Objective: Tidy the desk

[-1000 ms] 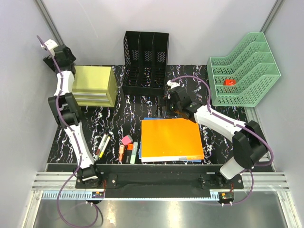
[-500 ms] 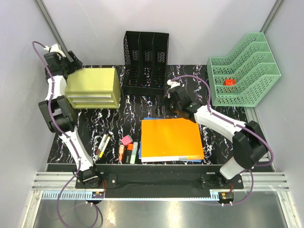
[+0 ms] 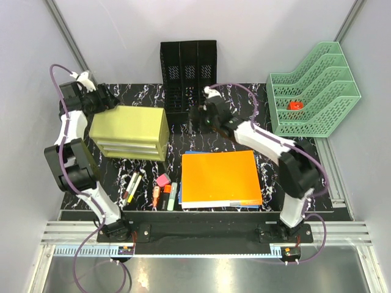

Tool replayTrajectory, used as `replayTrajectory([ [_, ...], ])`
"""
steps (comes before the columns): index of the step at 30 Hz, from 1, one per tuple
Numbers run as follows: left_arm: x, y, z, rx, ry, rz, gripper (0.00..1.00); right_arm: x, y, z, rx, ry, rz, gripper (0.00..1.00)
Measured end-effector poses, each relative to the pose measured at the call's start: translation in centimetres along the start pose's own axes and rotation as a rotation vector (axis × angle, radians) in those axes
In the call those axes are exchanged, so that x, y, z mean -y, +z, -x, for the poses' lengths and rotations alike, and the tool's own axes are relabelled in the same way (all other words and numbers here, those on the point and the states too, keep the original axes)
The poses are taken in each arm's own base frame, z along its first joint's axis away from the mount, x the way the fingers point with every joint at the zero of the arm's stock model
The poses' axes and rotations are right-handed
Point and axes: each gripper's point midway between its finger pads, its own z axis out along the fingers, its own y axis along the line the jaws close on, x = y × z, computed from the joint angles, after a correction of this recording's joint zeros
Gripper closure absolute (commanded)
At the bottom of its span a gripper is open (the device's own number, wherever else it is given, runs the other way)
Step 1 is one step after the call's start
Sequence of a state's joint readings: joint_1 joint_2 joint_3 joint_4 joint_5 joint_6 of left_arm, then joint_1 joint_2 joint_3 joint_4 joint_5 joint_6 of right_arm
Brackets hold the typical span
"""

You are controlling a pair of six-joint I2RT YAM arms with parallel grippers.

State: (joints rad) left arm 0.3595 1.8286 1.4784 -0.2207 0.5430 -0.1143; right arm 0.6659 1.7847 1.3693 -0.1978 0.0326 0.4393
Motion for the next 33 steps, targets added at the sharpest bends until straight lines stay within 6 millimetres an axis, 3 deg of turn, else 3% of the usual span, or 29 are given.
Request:
replayTrajectory([
  [5,1.9,-1.8,-2.2,-0.061,0.016,-0.045,0.12,-4.6,4.3,4.2,0.046,0.07,0.136,0.0],
  [9,2.3,-2.2,-2.7,-0.085,0.008,-0.053,0.12,-7.5,5.8,4.5,0.029,0.113,0.226,0.0],
  [14,2.1,-2.6,-2.8,-0.114,0.004,-0.037,0.12,-7.4,5.8,3.6,-0.003,0.142,0.208,0.0],
  [22,2.0,-2.6,-3.0,-0.131,-0.006,-0.029,0.11,-6.4,4.3,-1.9,-0.148,0.119,0.121,0.0],
  [27,1.7,-2.7,-3.1,-0.135,-0.024,-0.016,0.04,-6.7,4.0,-2.5,-0.175,0.117,0.123,0.0],
  [33,0.9,-3.2,-3.3,-0.125,-0.07,0.005,0.03,-8.9,4.8,-0.7,-0.181,0.106,0.165,0.0],
])
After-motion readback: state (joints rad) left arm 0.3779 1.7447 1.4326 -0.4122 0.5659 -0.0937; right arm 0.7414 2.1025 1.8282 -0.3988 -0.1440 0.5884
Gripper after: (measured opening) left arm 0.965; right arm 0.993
